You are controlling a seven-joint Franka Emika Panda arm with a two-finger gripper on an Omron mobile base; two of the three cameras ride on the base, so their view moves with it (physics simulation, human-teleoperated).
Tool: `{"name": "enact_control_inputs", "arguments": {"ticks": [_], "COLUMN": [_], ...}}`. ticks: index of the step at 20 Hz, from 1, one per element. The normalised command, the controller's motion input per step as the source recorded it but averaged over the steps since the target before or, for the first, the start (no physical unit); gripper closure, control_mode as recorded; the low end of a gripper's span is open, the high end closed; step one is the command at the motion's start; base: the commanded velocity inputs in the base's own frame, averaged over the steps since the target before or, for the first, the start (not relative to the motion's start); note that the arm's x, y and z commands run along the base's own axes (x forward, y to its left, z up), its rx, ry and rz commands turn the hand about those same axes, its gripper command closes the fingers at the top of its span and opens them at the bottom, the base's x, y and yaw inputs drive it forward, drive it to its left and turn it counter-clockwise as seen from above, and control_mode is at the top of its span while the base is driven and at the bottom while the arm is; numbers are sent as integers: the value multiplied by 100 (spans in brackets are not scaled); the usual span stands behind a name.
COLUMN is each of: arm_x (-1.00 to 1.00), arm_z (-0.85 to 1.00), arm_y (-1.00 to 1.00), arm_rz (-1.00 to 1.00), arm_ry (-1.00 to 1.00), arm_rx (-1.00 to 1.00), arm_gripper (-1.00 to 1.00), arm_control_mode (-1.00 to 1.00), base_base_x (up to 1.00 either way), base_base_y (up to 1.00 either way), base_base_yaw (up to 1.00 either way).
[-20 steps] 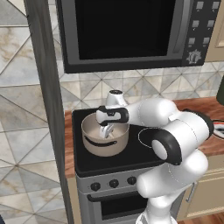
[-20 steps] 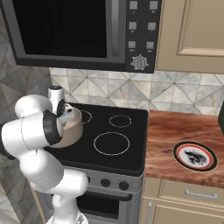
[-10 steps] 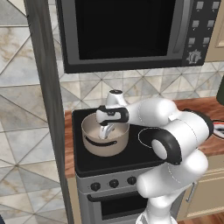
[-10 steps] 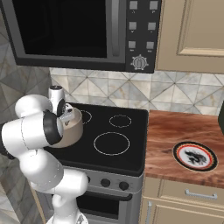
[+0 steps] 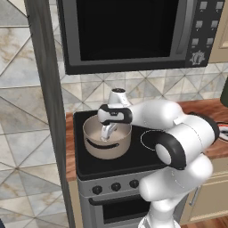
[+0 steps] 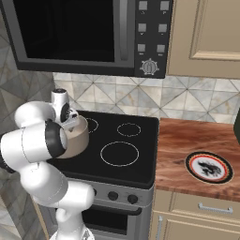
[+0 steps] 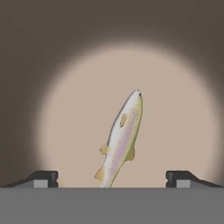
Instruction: Retrieve the frozen meat and place it in the pot on a burner. Then turn the burner on.
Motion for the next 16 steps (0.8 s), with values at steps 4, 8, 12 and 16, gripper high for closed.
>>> {"name": "enact_control_inputs", "arguments": {"ticks": [4,8,12,16], "arm_x": [0,-2,-7,-1], "arm_z": [30,17,13,4], "arm_y": [0,0,0,0], "arm_rz": [0,0,0,0], "arm_ry": [0,-5,-17,-21], "arm_rx": [0,0,1,4], "arm_gripper": [-100,-100,-100,-100], "arm_control_mode": [-100,-100,-100,-100], "base_base_x": [0,0,0,0], "base_base_y": [0,0,0,0], "base_base_yaw": [0,0,0,0]}}
